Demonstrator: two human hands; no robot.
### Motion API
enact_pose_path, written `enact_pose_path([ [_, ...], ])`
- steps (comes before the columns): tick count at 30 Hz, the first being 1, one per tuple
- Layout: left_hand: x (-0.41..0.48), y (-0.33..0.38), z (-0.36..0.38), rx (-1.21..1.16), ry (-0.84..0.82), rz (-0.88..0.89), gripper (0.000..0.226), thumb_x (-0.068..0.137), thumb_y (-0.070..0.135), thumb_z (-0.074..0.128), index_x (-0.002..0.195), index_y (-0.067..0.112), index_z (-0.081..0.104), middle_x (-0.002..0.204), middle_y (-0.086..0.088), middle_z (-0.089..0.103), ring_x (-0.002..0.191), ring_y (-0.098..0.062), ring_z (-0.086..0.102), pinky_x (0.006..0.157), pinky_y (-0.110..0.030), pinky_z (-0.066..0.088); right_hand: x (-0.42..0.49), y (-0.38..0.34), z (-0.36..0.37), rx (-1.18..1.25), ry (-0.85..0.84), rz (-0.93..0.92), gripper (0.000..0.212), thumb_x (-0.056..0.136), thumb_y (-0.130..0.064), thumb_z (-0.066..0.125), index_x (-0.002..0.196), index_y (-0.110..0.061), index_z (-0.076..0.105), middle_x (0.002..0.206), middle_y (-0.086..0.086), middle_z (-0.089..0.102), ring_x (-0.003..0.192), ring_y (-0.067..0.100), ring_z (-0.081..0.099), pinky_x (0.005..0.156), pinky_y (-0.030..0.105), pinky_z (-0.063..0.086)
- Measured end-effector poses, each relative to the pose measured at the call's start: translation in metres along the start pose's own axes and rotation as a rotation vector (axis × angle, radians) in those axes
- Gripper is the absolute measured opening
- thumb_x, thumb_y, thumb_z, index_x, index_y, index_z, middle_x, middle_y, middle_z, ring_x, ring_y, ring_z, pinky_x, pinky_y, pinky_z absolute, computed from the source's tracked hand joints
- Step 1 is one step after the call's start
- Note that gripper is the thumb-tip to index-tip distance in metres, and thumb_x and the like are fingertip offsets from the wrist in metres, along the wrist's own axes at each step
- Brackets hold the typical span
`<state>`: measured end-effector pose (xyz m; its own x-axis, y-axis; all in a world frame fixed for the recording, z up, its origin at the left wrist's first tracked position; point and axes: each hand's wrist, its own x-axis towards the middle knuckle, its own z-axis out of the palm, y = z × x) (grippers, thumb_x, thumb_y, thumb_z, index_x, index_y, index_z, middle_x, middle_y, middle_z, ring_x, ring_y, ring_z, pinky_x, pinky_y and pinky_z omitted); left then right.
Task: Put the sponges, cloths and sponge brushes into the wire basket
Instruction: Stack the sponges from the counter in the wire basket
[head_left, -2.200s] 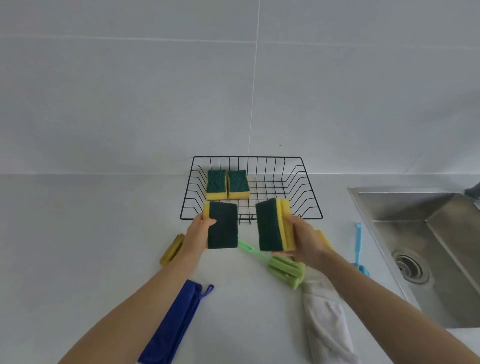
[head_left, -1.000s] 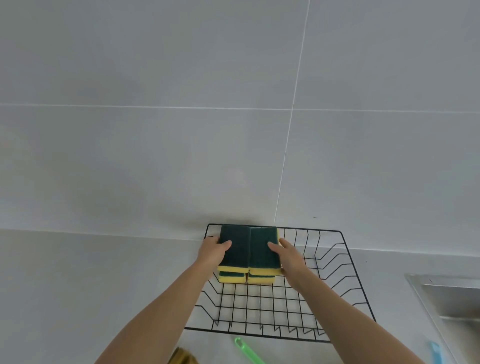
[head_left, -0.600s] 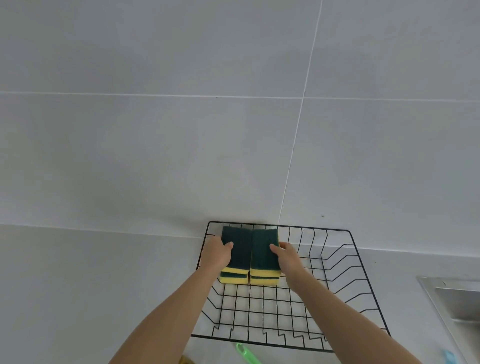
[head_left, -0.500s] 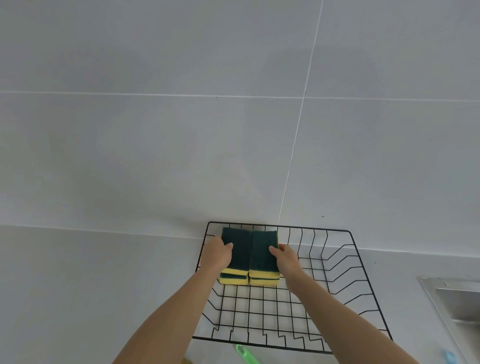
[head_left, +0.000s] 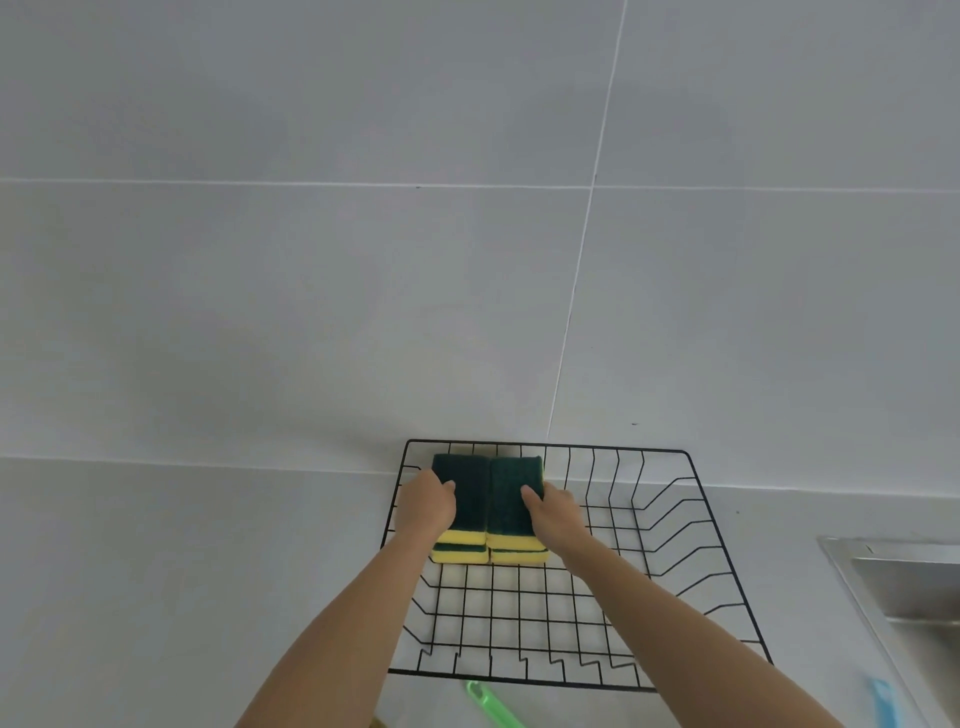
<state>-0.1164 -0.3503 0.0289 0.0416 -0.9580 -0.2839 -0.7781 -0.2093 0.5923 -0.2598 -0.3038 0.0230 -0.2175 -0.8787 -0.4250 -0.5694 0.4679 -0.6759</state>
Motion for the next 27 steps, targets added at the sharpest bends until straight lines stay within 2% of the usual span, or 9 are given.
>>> enact_pose_path([
  [2,-0.002,0.000,-0.002,-0.043,0.005,0.003,0.036,0.096,0.023,0.042,0.120,-0.004,0.049,0.117,-0.020,0.059,0.109,-0.031,0.057,0.085,-0.033,0.047,-0.006,-0.002,-0.006,-0.076,0.023,-0.022,0.043,0.097,-0.033,0.032,0.130,-0.005,0.035,0.136,0.022,0.036,0.124,0.035,0.036,0.106,0.044,0.035],
  [5,-0.008,0.001,-0.007,-0.103,0.047,0.058,0.046,0.095,0.024,0.044,0.133,-0.001,0.035,0.132,-0.021,0.050,0.120,-0.034,0.050,0.096,-0.040,0.046,-0.018,-0.001,-0.014,-0.145,0.063,-0.142,0.042,0.098,-0.021,0.031,0.138,-0.010,0.026,0.150,0.027,0.012,0.138,0.040,0.015,0.114,0.044,0.020],
  [8,-0.018,0.005,-0.015,-0.102,0.102,0.156,0.064,0.094,0.029,0.047,0.145,0.009,0.015,0.150,-0.016,0.030,0.135,-0.031,0.035,0.107,-0.042,0.037,-0.033,-0.004,-0.022,-0.329,0.068,-0.221,0.059,0.098,-0.035,0.025,0.146,-0.007,0.006,0.156,0.017,-0.004,0.145,0.031,-0.002,0.119,0.042,0.009],
  [11,-0.030,0.009,-0.024,0.137,0.182,0.331,0.071,0.094,0.042,0.040,0.147,0.016,0.002,0.158,-0.008,0.010,0.145,-0.025,0.011,0.116,-0.040,0.019,-0.047,-0.007,-0.033,-0.538,0.102,-0.309,0.069,0.096,-0.048,0.016,0.145,-0.010,-0.012,0.156,0.012,-0.015,0.144,0.026,-0.014,0.119,0.041,-0.001],
  [14,-0.048,0.014,-0.033,0.397,0.244,0.471,0.072,0.093,0.053,0.029,0.147,0.020,-0.007,0.159,-0.005,-0.005,0.146,-0.024,-0.005,0.118,-0.045,0.004,-0.068,-0.010,-0.046,-0.625,0.136,-0.345,0.071,0.094,-0.054,0.012,0.143,-0.015,-0.021,0.155,0.008,-0.022,0.143,0.024,-0.020,0.117,0.040,-0.007],
  [17,-0.070,0.019,-0.036,0.540,0.270,0.578,0.074,0.091,0.058,0.023,0.146,0.024,-0.012,0.158,-0.005,-0.011,0.145,-0.025,-0.012,0.116,-0.048,-0.003,-0.093,-0.008,-0.059,-0.677,0.187,-0.356,0.072,0.091,-0.057,0.009,0.142,-0.018,-0.024,0.154,0.006,-0.025,0.142,0.023,-0.023,0.116,0.041,-0.009],
  [22,-0.113,0.021,-0.028,0.541,0.226,0.679,0.075,0.090,0.060,0.024,0.143,0.028,-0.019,0.155,-0.001,-0.021,0.143,-0.023,-0.021,0.115,-0.049,-0.008,-0.140,0.012,-0.076,-0.720,0.262,-0.351,0.095,0.060,-0.069,-0.018,0.140,-0.018,-0.027,0.153,0.006,-0.028,0.141,0.024,-0.024,0.116,0.042,-0.010],
  [25,-0.142,0.022,-0.013,0.507,0.173,0.731,0.075,0.089,0.061,0.025,0.136,0.030,-0.026,0.144,0.003,-0.031,0.135,-0.018,-0.029,0.113,-0.047,-0.011,-0.165,0.036,-0.080,-0.747,0.293,-0.320,0.099,0.057,-0.070,-0.019,0.140,-0.017,-0.026,0.153,0.007,-0.027,0.142,0.026,-0.022,0.117,0.043,-0.007],
  [27,-0.160,0.022,0.000,0.506,0.147,0.759,0.076,0.090,0.060,0.026,0.139,0.029,-0.023,0.141,0.004,-0.032,0.139,-0.019,-0.025,0.115,-0.047,-0.009,-0.179,0.055,-0.082,-0.756,0.305,-0.279,0.101,0.056,-0.071,-0.019,0.141,-0.017,-0.025,0.154,0.008,-0.026,0.142,0.026,-0.021,0.117,0.042,-0.005],
])
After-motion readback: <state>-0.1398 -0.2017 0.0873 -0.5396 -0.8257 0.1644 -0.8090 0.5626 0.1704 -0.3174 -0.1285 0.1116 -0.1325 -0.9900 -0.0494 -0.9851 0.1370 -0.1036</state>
